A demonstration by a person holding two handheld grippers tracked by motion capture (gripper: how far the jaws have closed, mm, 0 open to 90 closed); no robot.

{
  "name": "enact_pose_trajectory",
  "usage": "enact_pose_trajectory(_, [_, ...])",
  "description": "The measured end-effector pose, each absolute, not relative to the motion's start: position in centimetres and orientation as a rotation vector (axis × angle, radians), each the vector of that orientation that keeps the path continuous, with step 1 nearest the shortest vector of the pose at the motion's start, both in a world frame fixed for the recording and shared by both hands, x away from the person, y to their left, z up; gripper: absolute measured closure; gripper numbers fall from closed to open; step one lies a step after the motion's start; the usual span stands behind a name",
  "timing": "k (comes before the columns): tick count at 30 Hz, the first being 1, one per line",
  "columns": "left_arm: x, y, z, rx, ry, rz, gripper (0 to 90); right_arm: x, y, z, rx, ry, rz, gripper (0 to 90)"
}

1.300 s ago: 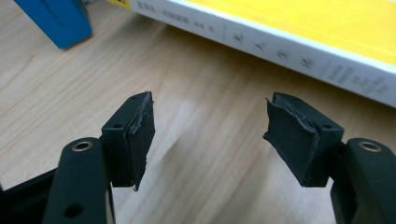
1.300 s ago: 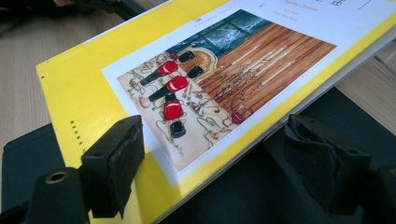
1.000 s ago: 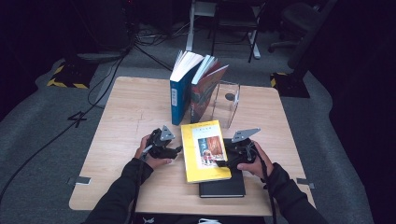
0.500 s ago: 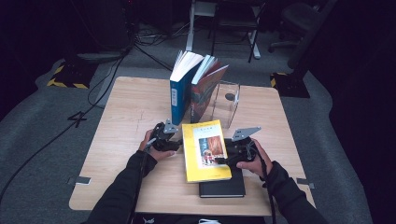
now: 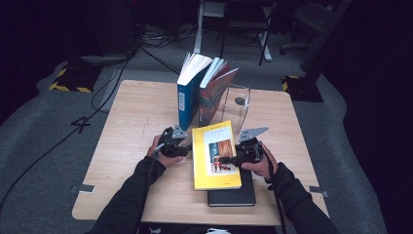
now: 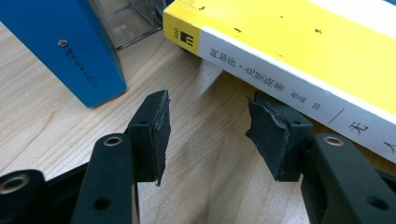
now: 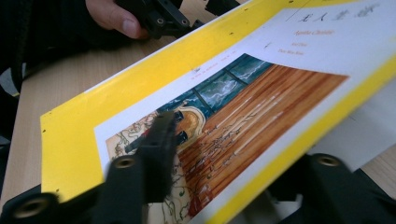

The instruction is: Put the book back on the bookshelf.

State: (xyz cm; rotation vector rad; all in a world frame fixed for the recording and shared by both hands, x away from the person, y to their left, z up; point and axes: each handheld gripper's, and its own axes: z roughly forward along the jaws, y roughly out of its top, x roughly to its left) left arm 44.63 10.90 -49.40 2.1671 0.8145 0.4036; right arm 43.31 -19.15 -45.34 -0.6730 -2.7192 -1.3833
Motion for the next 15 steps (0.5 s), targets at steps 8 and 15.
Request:
enact_pose_trajectory(8, [44.4,11.0,-48.7,2.131,0.755,0.362,54.2,42.4,-19.9,-44.7,-0.587,-2.693,-1.511,74.4])
enact_pose_trajectory(15, [44.7,11.0,-47.4,2.089,0.738,0.33,49.2,41.0,-20.5,-44.0,-0.552,-2.708,-1.626,76.1])
